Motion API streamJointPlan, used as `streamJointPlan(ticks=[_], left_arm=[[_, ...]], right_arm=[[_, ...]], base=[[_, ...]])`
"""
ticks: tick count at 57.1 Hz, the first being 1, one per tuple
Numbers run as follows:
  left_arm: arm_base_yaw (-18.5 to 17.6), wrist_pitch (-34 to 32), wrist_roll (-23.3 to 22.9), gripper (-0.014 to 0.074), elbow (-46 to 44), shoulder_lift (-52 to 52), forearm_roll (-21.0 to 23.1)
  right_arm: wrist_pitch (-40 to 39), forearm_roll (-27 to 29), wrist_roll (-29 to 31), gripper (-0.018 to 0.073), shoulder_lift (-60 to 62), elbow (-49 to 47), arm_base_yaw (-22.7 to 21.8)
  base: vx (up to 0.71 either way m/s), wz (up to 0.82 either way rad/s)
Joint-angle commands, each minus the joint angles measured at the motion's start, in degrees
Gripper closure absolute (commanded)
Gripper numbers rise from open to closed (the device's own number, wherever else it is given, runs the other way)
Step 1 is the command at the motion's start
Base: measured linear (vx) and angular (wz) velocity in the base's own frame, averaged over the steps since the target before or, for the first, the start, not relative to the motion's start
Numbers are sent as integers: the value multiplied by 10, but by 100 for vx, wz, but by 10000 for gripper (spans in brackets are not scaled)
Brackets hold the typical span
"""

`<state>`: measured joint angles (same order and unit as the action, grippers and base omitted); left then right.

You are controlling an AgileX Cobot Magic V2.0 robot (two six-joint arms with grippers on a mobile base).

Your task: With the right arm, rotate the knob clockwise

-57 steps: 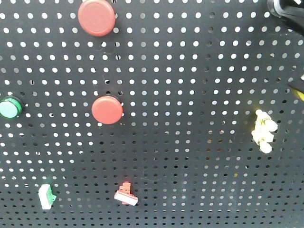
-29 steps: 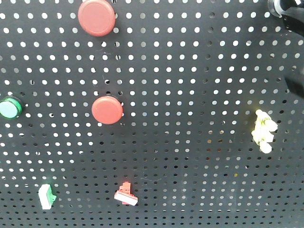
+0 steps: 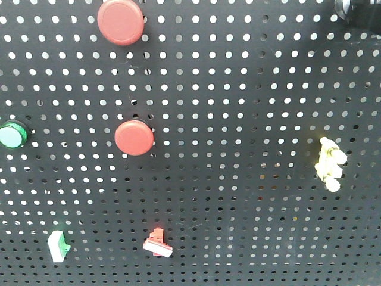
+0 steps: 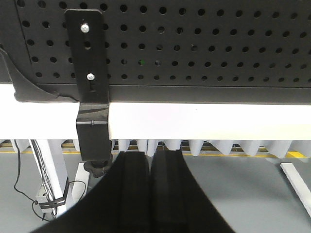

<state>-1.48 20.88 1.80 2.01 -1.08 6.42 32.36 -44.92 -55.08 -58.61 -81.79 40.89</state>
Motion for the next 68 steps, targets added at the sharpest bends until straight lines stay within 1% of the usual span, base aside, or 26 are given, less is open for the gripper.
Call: streamJointPlan(ticks=[1, 11, 20, 25, 29, 33, 40, 50, 56, 59, 62, 64, 66, 68], left_arm=[[1, -45, -3, 603, 6, -6, 4], [1, -45, -3, 603, 6, -6, 4], [1, -45, -3, 603, 6, -6, 4], [1, -45, -3, 603, 6, -6, 4], [1, -45, -3, 603, 6, -6, 4], [1, -45, -3, 603, 6, -6, 4], [1, -45, -3, 603, 6, -6, 4], [1, -45, -3, 603, 6, -6, 4], [1, -45, -3, 603, 6, -6, 4], [1, -45, -3, 603, 6, -6, 4], [1, -45, -3, 603, 6, -6, 4], [1, -45, -3, 603, 6, -6, 4], [1, -45, -3, 603, 6, -6, 4], [1, -45, -3, 603, 6, -6, 4]], right_arm=[[-140, -14, -132, 568, 4, -19, 0], [-166, -47, -292, 568, 4, -19, 0], [-168, -104, -426, 568, 4, -19, 0], [-168, -144, -483, 568, 4, -19, 0], [-168, -173, -513, 568, 4, -19, 0], [-169, -205, -530, 568, 4, -19, 0], [-169, -251, -531, 557, 4, -19, 0], [-171, -280, -530, 526, 13, -19, 2], [-183, -300, -505, 526, 26, -19, 2], [-185, -318, -475, 526, 36, -19, 2], [-187, -338, -422, 526, 48, -17, 2], [-192, -350, -372, 526, 60, -15, 2], [-197, -352, -336, 526, 68, -9, 2], [-201, -351, -287, 526, 80, -1, 2]], base=[[0, 0], [0, 0], [0, 0], [0, 0], [0, 0], [0, 0], [0, 0], [0, 0], [0, 0], [0, 0], [0, 0], [0, 0], [0, 0], [0, 0]])
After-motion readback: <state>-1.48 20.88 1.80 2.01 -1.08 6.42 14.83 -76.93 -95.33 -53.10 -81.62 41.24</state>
